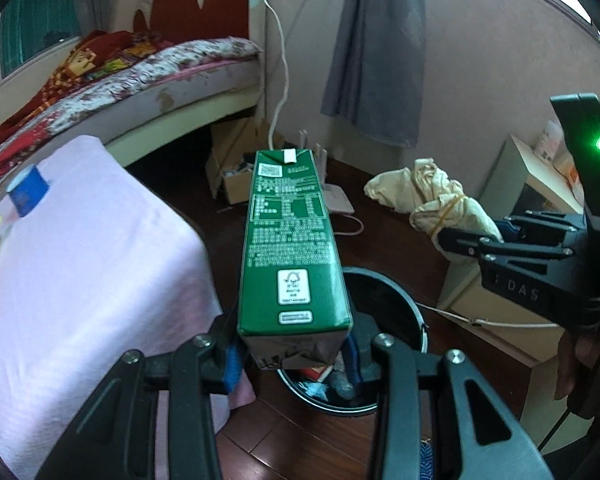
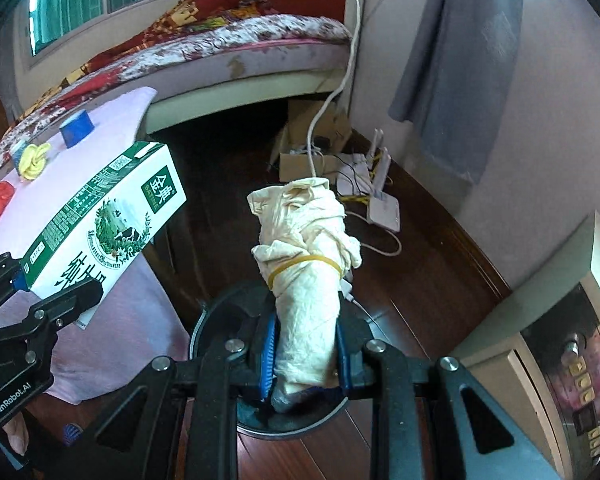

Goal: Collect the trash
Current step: 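Carry the green carton and beige cloth over the bin and open both tools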

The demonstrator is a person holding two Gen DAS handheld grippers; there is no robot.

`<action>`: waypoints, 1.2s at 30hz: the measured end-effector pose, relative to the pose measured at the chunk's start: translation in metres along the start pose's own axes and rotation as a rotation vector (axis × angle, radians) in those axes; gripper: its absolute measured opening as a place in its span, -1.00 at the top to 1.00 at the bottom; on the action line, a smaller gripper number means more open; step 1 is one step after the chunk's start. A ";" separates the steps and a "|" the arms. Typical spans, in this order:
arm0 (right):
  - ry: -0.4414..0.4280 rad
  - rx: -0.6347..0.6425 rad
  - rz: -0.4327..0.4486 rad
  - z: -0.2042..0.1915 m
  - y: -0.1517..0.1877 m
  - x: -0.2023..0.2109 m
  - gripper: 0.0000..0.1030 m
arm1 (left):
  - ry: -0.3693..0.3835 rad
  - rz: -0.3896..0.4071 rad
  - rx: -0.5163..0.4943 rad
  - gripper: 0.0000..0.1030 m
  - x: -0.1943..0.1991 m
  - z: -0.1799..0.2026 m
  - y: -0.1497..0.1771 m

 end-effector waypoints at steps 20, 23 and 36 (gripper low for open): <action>-0.108 0.047 -0.189 -0.006 0.071 -0.066 0.48 | 0.090 -0.269 -0.005 0.21 -0.076 0.023 0.065; -0.118 0.065 -0.210 -0.010 0.076 -0.075 0.48 | 0.110 -0.307 0.014 0.21 -0.083 0.023 0.072; -0.172 0.132 -0.287 -0.034 0.089 -0.107 0.48 | 0.127 -0.360 0.011 0.18 -0.099 0.017 0.087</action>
Point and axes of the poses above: each gripper's, at about its wrist camera, not at the fingertips, and x roughly against the way its jaws point, z to its right, y to its underside, the point moved 8 cm from there along -x, roughly the way its jaws point, and after that the axes turned 10 degrees about x, right-handed, at the moved point
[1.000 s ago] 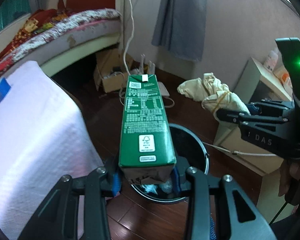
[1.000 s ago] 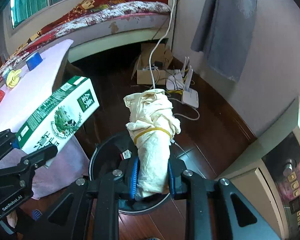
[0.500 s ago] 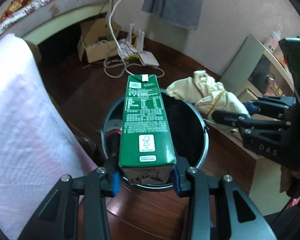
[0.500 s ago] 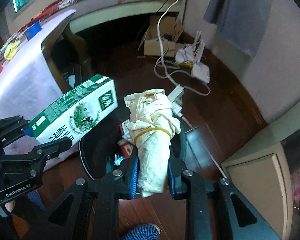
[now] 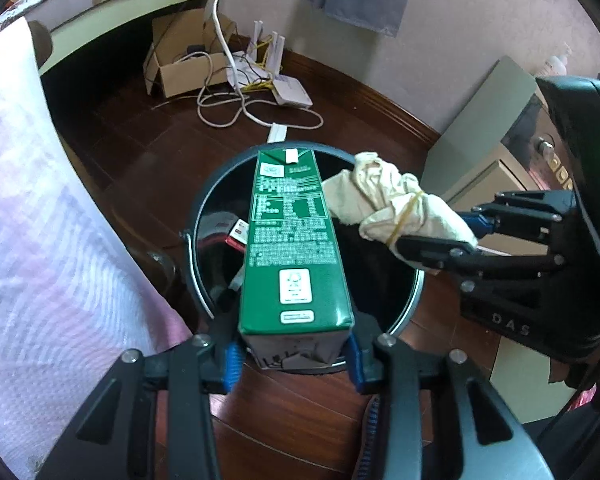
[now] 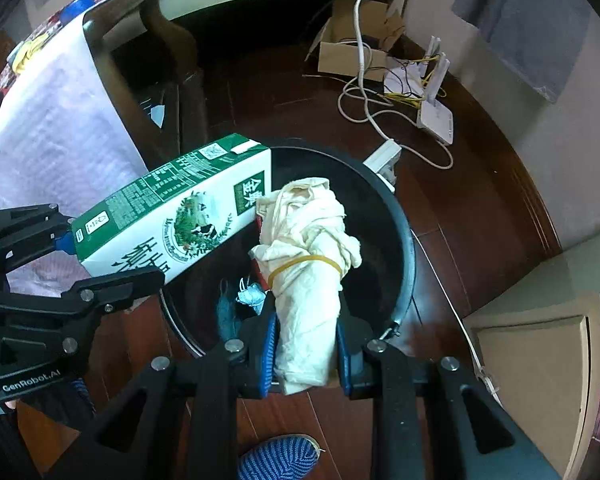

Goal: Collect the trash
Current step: 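Carry the green carton and beige cloth over the bin and open both tools, then grasp the red plastic bag with the left tool while the right tool grasps the yellow glove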

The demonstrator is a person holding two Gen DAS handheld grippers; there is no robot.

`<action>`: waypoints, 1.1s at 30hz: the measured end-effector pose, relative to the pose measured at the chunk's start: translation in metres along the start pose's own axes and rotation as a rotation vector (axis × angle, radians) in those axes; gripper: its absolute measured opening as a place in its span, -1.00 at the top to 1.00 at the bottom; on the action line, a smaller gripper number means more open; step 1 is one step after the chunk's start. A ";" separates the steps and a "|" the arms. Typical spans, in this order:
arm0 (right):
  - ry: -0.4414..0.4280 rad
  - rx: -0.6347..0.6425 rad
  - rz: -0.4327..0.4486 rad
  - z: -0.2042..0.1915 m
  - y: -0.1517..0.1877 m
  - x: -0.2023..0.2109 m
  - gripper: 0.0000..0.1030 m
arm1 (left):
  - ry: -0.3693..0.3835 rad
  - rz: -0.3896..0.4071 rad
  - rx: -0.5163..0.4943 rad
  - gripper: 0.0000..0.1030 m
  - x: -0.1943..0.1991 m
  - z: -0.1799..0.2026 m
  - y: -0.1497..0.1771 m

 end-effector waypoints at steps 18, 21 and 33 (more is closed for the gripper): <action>0.100 -0.044 0.018 0.018 -0.009 0.010 -1.00 | -0.155 0.182 0.081 -0.93 0.051 -0.036 -0.006; 0.098 -0.035 0.060 0.010 -0.019 0.024 -1.00 | -0.170 0.227 0.092 -0.93 0.071 -0.042 -0.010; 0.059 0.004 0.200 -0.032 -0.064 0.089 -1.00 | -0.227 0.385 0.165 -0.93 0.148 -0.076 -0.020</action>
Point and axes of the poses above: each gripper's, at about its wrist camera, not at the fingertips, and x roughly against the way its jaws point, z to its right, y to its underside, the point moved 8 cm from there along -x, roughly the way its jaws point, and after that the axes turned 10 degrees about x, right-handed, at the moved point
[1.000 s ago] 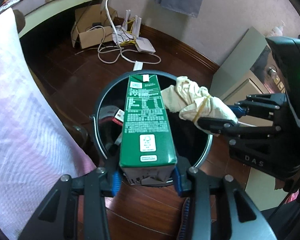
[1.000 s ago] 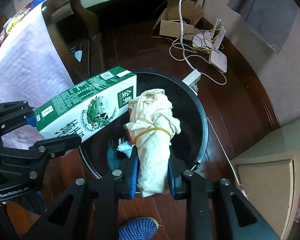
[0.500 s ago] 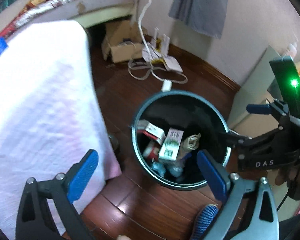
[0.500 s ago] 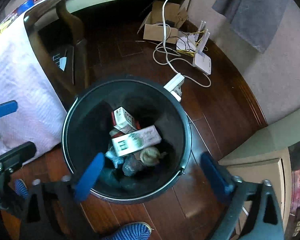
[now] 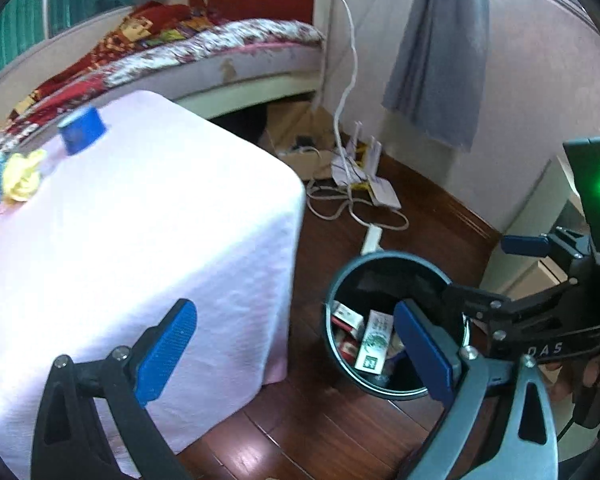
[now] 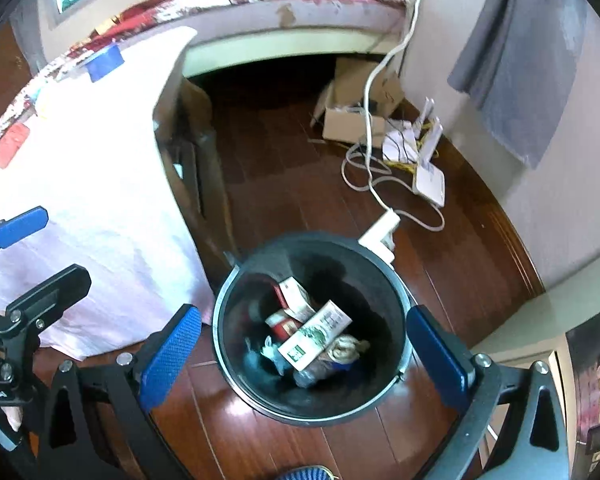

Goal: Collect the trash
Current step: 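Grasp the red plastic bag with the left tool while the right tool grasps the yellow glove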

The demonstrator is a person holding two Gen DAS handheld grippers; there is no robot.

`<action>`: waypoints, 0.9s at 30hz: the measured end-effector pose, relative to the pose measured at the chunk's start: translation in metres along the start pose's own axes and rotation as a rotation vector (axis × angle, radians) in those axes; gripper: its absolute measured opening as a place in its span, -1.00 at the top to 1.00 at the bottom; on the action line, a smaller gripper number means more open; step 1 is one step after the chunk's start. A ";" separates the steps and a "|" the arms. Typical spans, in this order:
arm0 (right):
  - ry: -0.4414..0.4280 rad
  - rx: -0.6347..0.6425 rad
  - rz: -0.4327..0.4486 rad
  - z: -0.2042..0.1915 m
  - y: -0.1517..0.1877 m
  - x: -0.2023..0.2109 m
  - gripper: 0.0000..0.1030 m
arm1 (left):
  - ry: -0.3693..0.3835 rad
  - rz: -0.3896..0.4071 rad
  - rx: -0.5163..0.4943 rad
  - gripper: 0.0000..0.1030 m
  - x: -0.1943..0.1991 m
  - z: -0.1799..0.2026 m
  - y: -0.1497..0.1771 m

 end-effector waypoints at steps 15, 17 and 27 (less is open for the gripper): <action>-0.074 0.106 0.124 -0.088 -0.085 0.021 -1.00 | -0.090 0.124 0.159 -0.89 0.049 -0.103 -0.031; -0.090 0.121 0.148 -0.106 -0.099 0.023 -1.00 | -0.118 0.138 0.171 -0.85 0.053 -0.118 -0.034; -0.164 0.169 0.247 -0.183 -0.164 0.018 -1.00 | -0.282 0.203 0.275 -0.83 0.078 -0.229 -0.045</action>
Point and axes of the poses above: each gripper's, at about its wrist camera, not at the fingertips, and x roughly against the way its jaws point, z to its right, y to its underside, the point moved 8 cm from there along -x, roughly the way its jaws point, and after that the axes turned 10 degrees about x, right-handed, at the moved point
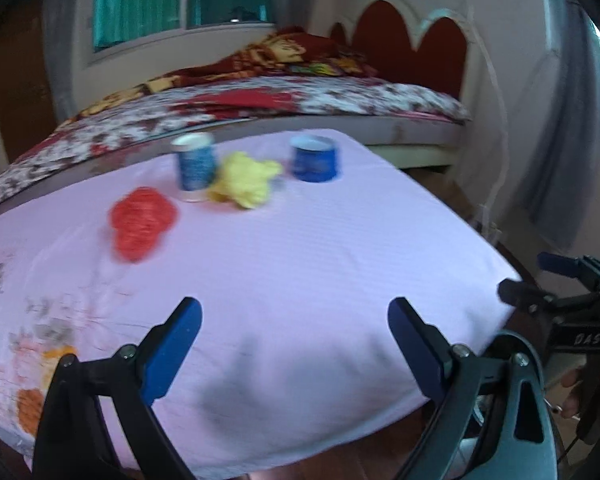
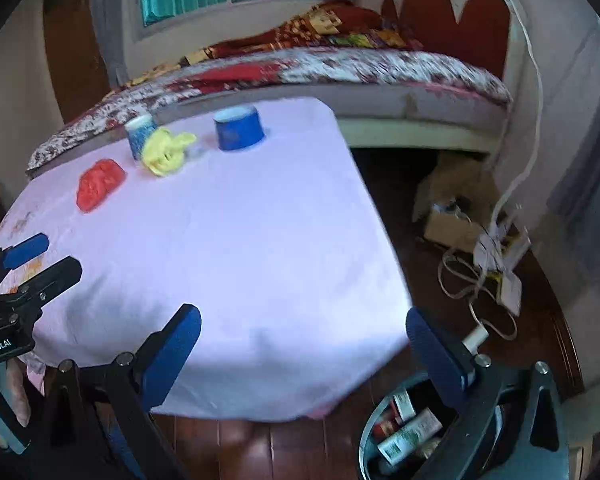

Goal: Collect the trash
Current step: 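Grasp the red plastic bag with the left tool while the right tool grasps the yellow glove, then carry the red bag and yellow glove over the bin and open both tools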

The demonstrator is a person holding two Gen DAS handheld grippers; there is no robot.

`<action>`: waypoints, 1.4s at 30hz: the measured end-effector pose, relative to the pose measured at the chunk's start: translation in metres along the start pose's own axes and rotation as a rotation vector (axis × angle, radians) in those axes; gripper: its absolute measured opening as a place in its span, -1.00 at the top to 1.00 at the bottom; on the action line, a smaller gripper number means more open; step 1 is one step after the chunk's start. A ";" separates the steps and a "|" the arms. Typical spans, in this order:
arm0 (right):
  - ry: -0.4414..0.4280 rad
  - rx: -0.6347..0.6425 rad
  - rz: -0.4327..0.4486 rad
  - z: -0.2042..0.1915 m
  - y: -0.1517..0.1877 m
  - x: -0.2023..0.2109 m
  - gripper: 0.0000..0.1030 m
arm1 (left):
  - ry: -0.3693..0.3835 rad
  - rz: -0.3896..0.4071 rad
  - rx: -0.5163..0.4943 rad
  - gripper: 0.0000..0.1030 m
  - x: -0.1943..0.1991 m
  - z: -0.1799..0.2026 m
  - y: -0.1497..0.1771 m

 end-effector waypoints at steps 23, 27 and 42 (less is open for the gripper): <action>-0.154 0.171 0.021 -0.148 -0.155 -0.137 -0.93 | -0.161 -0.031 0.181 -0.57 -0.094 -0.151 -0.068; -0.172 0.163 -0.007 -0.157 -0.174 -0.168 -0.76 | -0.156 -0.057 0.186 -0.53 -0.114 -0.156 -0.074; -0.218 0.149 -0.111 -0.176 -0.190 -0.227 0.20 | -0.115 -0.174 0.150 0.15 -0.152 -0.151 -0.073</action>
Point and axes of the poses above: each gripper's, at about its wrist camera, not at the fingertips, and x roughly against the way its jaws point, z to its right, y to its underside, the point moved 8 cm from there along -x, roughly the way its jaws point, and after that the axes turned 10 degrees about x, right-handed, at the moved point
